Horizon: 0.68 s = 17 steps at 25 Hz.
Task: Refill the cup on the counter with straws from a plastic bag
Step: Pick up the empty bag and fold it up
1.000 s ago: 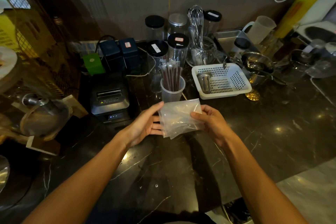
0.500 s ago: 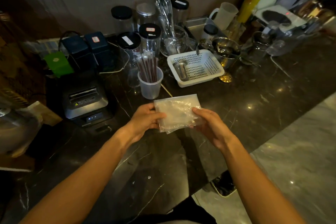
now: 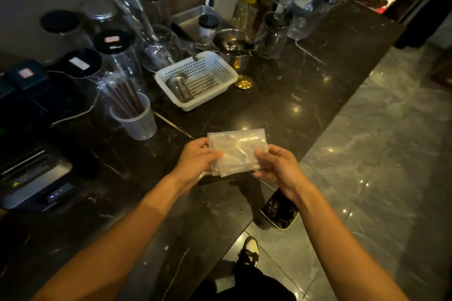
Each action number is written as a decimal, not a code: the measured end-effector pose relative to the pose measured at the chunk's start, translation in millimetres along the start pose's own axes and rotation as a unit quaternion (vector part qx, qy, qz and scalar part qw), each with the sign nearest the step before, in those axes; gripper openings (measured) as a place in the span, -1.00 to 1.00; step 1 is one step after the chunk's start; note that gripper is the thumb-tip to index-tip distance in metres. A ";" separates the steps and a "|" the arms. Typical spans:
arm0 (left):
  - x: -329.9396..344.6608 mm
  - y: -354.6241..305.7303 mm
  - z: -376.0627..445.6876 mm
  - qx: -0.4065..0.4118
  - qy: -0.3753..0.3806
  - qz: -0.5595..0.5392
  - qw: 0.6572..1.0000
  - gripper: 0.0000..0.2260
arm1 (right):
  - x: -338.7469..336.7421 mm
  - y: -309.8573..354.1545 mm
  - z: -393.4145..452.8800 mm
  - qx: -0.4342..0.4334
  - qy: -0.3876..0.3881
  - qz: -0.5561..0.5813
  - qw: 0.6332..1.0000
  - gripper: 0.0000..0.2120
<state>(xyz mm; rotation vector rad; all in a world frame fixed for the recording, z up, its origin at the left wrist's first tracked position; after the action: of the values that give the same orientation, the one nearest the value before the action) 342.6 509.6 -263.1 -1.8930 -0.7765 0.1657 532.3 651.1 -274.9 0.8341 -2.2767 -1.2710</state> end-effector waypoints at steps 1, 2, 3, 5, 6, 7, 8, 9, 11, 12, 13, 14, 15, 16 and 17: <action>11.5 -1.9 5.3 -0.001 0.003 0.012 1.000 -0.70 | -11.2 -1.6 0.2 -0.003 -0.004 0.003 1.000 -0.73; 25.3 -2.7 12.9 -0.003 0.004 0.027 1.000 -0.69 | -24.1 -3.6 1.0 -0.004 -0.010 0.008 1.000 -0.72; 39.9 -3.3 20.7 -0.007 0.003 0.044 0.999 -0.68 | -37.6 -5.0 1.7 -0.002 -0.016 0.014 1.000 -0.72; 77.7 0.9 37.0 -0.017 -0.001 0.067 0.998 -0.68 | -73.2 -7.8 1.6 0.006 -0.034 0.029 0.999 -0.77; 91.0 3.3 41.2 -0.016 -0.003 0.066 0.998 -0.69 | -85.3 -8.7 1.4 0.008 -0.041 0.033 0.999 -0.81; 111.4 7.7 49.4 -0.019 0.000 0.066 0.998 -0.71 | -105.2 -10.1 0.3 0.011 -0.054 0.041 0.998 -0.82; 127.3 11.6 55.0 -0.022 0.001 0.065 0.998 -0.72 | -121.5 -11.5 -0.3 0.011 -0.067 0.045 0.997 -0.82; 146.4 16.2 61.2 -0.027 0.007 0.067 0.997 -0.73 | -140.2 -13.8 -1.8 0.013 -0.085 0.049 0.995 -0.81; 188.5 29.9 73.8 -0.043 0.037 0.070 0.996 -0.71 | -182.0 -24.6 -6.0 0.017 -0.121 0.056 0.991 -0.79; 209.8 38.4 81.1 -0.052 0.051 0.074 0.995 -0.68 | -202.7 -32.4 -8.2 0.020 -0.140 0.063 0.988 -0.79; 228.9 47.4 87.6 -0.061 0.060 0.076 0.993 -0.66 | -221.6 -40.6 -10.6 0.025 -0.159 0.071 0.984 -0.80; 252.8 60.5 95.0 -0.070 0.068 0.082 0.992 -0.65 | -244.5 -52.1 -13.4 0.031 -0.179 0.079 0.980 -0.82; 268.4 70.6 99.6 -0.073 0.069 0.085 0.991 -0.65 | -258.2 -60.7 -15.9 0.034 -0.192 0.082 0.977 -0.83; 282.5 82.1 102.6 -0.070 0.065 0.093 0.991 -0.66 | -270.3 -70.4 -18.5 0.041 -0.204 0.083 0.975 -0.85; 297.0 96.4 107.3 -0.067 0.060 0.102 0.991 -0.68 | -284.2 -81.7 -21.0 0.051 -0.216 0.087 0.971 -0.86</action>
<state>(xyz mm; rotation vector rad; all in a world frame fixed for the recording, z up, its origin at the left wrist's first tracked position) 569.2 740.9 -327.8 -2.0893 -0.5228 0.1287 780.4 794.8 -350.3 0.4015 -2.7012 -1.3681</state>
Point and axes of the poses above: each hand's wrist, its own z-axis towards the middle knuckle, its own x-axis out of the palm, y = z × x, the point moved 3 cm from there along z, towards the middle knuckle, and after that the axes turned 9 degrees about -z, right-handed, at the moved point
